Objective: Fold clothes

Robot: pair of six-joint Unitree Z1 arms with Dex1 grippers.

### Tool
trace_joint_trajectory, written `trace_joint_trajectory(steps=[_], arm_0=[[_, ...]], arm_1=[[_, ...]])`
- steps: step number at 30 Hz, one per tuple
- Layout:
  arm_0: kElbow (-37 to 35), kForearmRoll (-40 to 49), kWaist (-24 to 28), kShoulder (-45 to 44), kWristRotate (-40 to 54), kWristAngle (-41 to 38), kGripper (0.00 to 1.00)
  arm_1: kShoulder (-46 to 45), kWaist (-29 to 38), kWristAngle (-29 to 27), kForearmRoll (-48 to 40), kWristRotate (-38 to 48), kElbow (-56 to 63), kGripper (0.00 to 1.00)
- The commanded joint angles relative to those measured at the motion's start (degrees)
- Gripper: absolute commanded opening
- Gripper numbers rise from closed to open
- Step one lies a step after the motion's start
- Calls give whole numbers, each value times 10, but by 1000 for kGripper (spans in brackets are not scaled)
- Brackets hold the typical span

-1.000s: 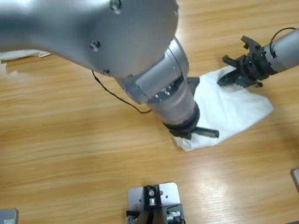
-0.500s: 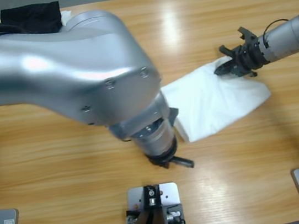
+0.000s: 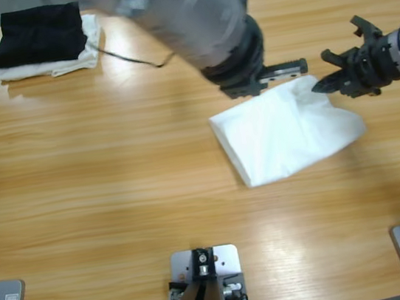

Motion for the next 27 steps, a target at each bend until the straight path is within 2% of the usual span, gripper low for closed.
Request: trace_joint_trajectory(steps=[1, 9, 16, 19, 22, 27], arm_0=[[-187, 93, 12, 209, -3, -40, 0], [-204, 141, 8, 237, -12, -51, 0], [-212, 185, 10, 253, -27, -19, 0], [-227, 193, 12, 262, -27, -24, 0], [-275, 241, 16, 286, -27, -54, 0], [-327, 286, 17, 310, -33, -64, 0]], arm_1=[[-61, 8, -39, 88, 6, 22, 0], [0, 19, -53, 65, 29, 44, 0], [17, 19, -60, 59, 39, 45, 0], [42, 21, -93, 77, 59, 38, 0], [68, 31, -138, 113, 85, 34, 0], [102, 31, -166, 148, 106, 15, 0]])
